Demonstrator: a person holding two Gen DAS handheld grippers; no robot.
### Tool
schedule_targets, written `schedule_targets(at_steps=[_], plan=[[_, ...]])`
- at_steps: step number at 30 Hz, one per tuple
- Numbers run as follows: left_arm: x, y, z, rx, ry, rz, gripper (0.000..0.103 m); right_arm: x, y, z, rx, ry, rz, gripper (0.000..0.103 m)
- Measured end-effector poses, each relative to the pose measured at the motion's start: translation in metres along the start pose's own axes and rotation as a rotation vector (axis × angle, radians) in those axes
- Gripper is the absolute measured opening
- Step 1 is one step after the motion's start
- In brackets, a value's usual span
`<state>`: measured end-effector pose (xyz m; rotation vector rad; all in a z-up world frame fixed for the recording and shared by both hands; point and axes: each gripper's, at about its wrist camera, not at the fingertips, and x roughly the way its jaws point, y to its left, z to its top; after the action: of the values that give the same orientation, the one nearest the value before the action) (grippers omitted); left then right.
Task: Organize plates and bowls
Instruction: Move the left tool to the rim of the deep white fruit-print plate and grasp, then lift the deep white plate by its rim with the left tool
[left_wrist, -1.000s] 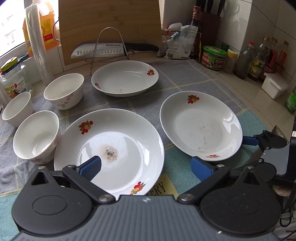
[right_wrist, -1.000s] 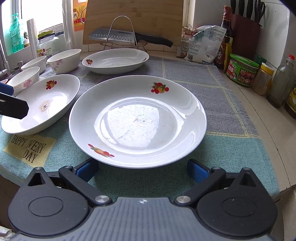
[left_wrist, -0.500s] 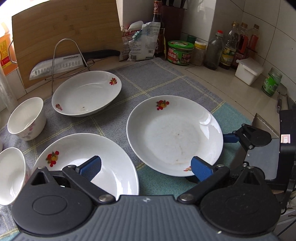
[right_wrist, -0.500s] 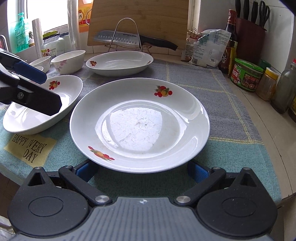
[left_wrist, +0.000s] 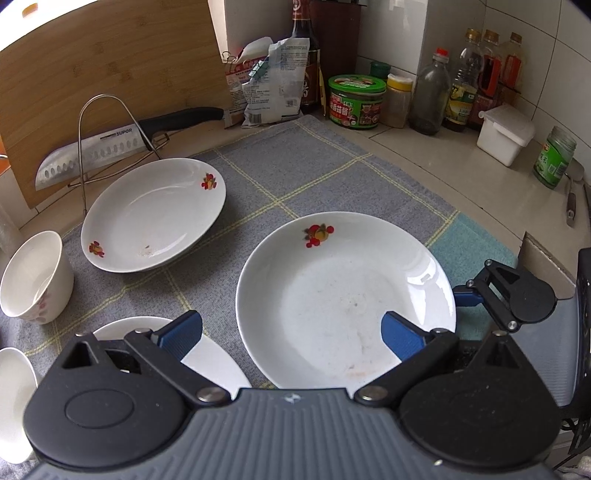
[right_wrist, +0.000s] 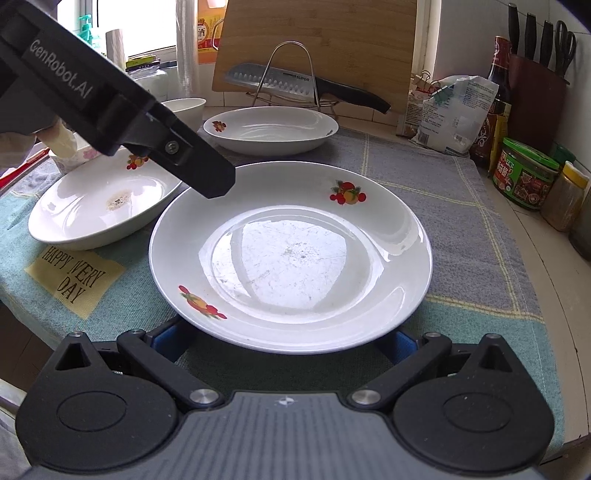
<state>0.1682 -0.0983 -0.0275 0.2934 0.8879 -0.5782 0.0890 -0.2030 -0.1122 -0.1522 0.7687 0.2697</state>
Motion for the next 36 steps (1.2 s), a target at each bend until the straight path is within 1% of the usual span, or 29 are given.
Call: schedule_targets(at_steps=[3, 9, 17, 21, 25, 29, 36], plan=[[0.008, 0.003, 0.004, -0.001, 0.012, -0.017, 0.102, 0.000, -0.001, 0.000, -0.002, 0.005, 0.003, 0.103], [0.031, 0.020, 0.013, -0.031, 0.052, -0.120, 0.102, -0.001, 0.001, -0.003, 0.012, -0.011, -0.013, 0.103], [0.062, 0.034, 0.027, 0.014, 0.095, -0.192, 0.102, -0.002, 0.005, -0.003, 0.039, -0.004, -0.042, 0.103], [0.079, 0.038, 0.030, 0.016, 0.143, -0.233, 0.102, -0.003, 0.006, -0.003, 0.050, -0.005, -0.053, 0.103], [0.094, 0.043, 0.031, -0.009, 0.192, -0.293, 0.102, -0.004, 0.007, -0.004, 0.056, -0.008, -0.058, 0.103], [0.096, 0.043, 0.034, 0.003, 0.193, -0.312, 0.102, -0.004, 0.008, -0.005, 0.061, -0.012, -0.063, 0.103], [0.101, 0.049, 0.040, -0.051, 0.209, -0.333, 0.102, -0.004, 0.009, -0.005, 0.065, -0.013, -0.068, 0.103]])
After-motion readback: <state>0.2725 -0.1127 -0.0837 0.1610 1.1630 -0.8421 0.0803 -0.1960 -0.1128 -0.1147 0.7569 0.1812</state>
